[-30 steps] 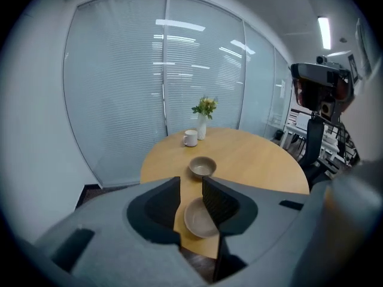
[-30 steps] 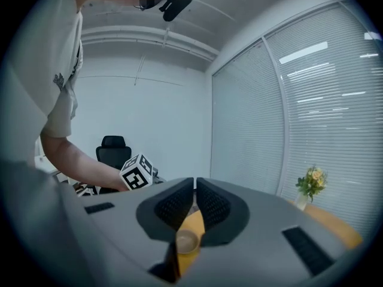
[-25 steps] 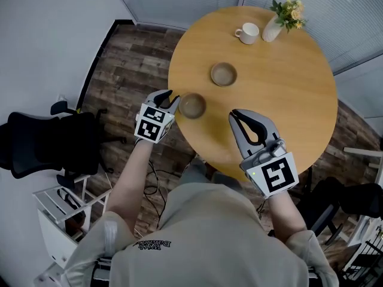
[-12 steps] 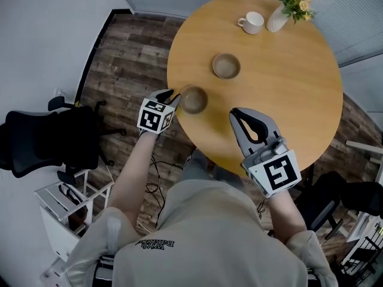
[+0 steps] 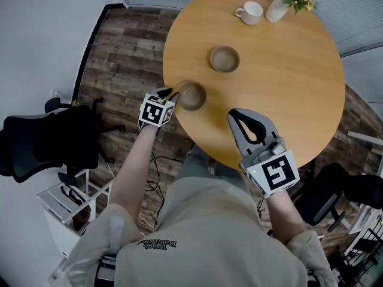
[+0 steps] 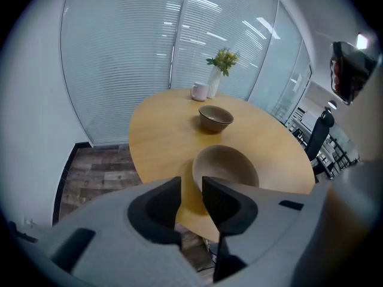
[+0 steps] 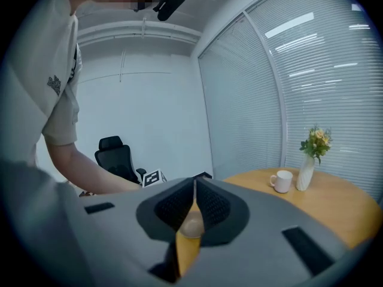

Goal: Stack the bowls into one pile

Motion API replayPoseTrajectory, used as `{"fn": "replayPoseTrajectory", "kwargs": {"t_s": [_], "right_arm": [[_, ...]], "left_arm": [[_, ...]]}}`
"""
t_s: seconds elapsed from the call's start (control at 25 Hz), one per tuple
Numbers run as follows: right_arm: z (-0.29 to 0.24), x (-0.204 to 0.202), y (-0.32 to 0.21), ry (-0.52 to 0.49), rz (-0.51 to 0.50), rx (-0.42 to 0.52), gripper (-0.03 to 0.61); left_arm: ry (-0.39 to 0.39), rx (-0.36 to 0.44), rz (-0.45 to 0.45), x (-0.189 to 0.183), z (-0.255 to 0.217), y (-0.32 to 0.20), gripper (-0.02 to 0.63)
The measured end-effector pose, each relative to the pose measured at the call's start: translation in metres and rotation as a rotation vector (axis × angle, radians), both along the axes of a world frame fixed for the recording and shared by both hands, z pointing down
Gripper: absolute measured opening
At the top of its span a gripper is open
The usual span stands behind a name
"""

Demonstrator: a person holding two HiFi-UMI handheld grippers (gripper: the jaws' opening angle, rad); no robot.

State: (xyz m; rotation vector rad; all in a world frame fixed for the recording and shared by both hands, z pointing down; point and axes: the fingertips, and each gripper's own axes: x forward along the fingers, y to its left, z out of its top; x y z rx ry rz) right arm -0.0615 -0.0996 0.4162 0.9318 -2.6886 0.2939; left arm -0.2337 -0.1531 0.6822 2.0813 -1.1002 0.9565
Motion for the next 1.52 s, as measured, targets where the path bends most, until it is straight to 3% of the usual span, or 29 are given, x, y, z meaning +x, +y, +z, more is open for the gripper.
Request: {"fn": "replayPoseTrajectory", "kwargs": {"t_s": [0.28, 0.64, 0.96, 1.52], "right_arm": [[0.014, 0.009, -0.002, 0.015, 0.030, -0.029, 0.034], [0.021, 0.016, -0.001, 0.028, 0.056, -0.039, 0.034], [0.023, 0.022, 0.008, 0.042, 0.067, -0.046, 0.034], [0.001, 0.037, 0.013, 0.040, 0.092, 0.006, 0.034]], "left_arm": [[-0.006, -0.012, 0.000, 0.004, 0.012, -0.005, 0.103], [0.004, 0.002, 0.011, 0.014, 0.013, -0.006, 0.040], [0.036, 0.041, -0.002, 0.017, -0.005, -0.007, 0.028], [0.031, 0.099, 0.068, 0.039, -0.048, -0.009, 0.028]]}}
